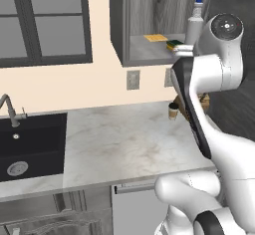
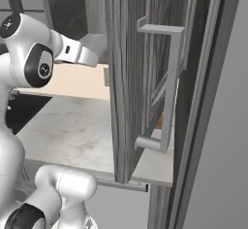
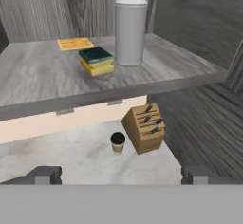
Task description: Pick the sponge and spray from the cabinet and place them on the counter.
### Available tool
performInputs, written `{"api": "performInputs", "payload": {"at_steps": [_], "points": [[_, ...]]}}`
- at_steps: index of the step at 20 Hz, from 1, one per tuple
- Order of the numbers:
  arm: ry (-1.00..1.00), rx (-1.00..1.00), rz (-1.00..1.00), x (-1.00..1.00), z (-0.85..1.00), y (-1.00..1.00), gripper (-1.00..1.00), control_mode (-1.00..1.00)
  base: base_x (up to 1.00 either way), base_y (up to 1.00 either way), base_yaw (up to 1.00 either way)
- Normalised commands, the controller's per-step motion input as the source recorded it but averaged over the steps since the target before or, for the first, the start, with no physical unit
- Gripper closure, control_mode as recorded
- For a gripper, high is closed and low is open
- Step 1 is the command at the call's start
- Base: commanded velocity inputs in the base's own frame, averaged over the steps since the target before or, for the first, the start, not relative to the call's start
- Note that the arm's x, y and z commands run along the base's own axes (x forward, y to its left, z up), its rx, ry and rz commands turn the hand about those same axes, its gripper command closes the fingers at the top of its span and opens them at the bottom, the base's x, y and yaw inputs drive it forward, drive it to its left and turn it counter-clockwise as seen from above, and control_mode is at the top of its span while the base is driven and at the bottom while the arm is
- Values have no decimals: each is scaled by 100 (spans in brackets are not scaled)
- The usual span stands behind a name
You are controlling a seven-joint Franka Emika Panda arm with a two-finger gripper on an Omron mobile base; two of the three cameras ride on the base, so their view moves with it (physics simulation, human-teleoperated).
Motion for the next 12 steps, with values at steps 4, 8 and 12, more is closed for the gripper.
{"api": "performInputs", "payload": {"at_steps": [4,8,12], "points": [[-3,3,-5,35,18,-13,-100,-100,0,0,0],[0,2,-3,36,18,-18,-100,-100,0,0,0],[0,2,-1,36,9,-17,-100,-100,0,0,0]]}}
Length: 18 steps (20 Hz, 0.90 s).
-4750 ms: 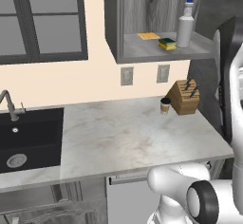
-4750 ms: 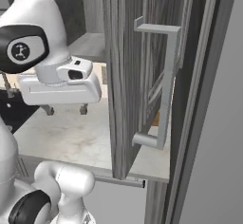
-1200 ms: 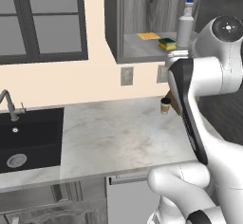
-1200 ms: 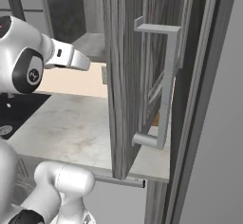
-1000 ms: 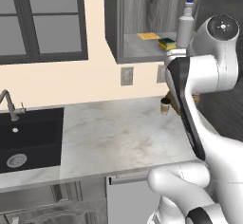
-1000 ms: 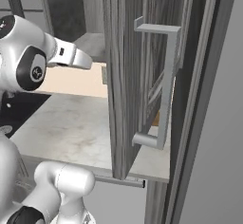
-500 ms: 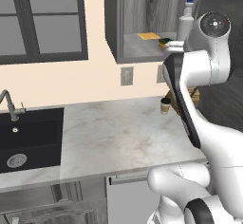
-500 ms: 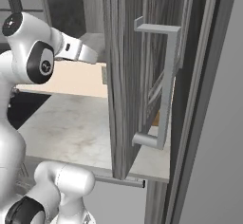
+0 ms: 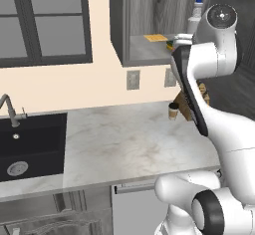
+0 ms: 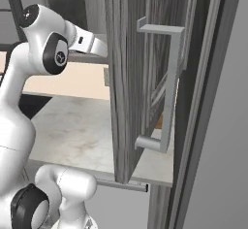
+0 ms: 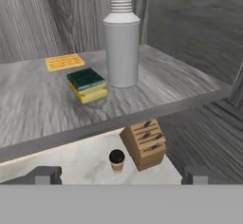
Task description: Pick the sponge and spray from the cabinet and place them on the counter.
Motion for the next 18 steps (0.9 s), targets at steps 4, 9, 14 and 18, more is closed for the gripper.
{"api": "performInputs", "payload": {"at_steps": [4,9,14,18], "points": [[0,2,0,38,2,-16,-100,-100,0,0,0],[0,2,-1,38,0,-17,-100,-100,0,0,0],[0,1,-1,32,0,-19,-100,-100,0,0,0],[-4,0,-6,21,0,-18,-100,-100,0,0,0]]}}
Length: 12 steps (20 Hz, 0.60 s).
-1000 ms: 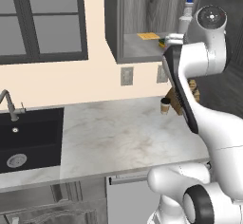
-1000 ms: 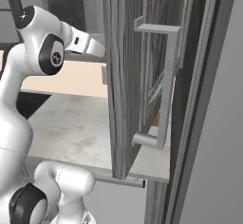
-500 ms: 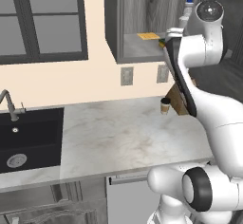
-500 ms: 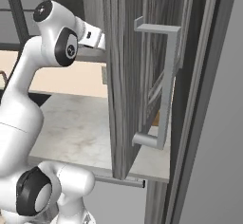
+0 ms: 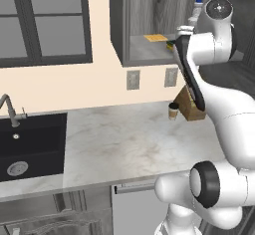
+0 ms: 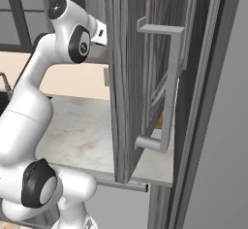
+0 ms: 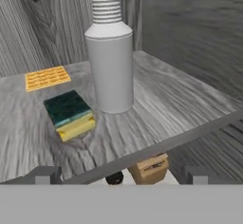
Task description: Pick the sponge and spray from the cabinet and place them on the counter.
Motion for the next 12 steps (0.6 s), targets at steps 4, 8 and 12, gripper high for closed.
{"api": "performInputs", "payload": {"at_steps": [4,8,12], "points": [[-4,-1,-7,35,0,-8,-100,-100,0,0,0],[-4,-1,-5,31,0,-2,-100,-100,0,0,0],[-1,-2,-1,34,-2,1,-100,-100,0,0,0]]}}
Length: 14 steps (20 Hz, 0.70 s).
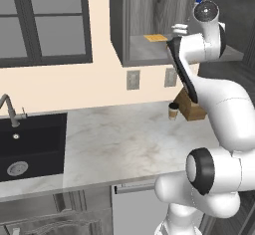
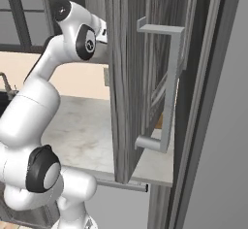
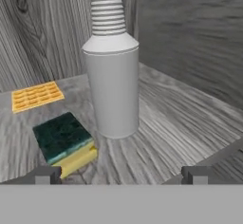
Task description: Pick the sponge and spray from the cabinet and place them on the counter.
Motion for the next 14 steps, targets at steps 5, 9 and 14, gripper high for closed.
{"api": "performInputs", "payload": {"at_steps": [5,9,14], "points": [[0,-3,0,33,0,-3,-100,-100,0,0,0],[1,-2,0,34,1,-7,-100,-100,0,0,0],[3,-3,0,19,5,-21,-100,-100,0,0,0]]}}
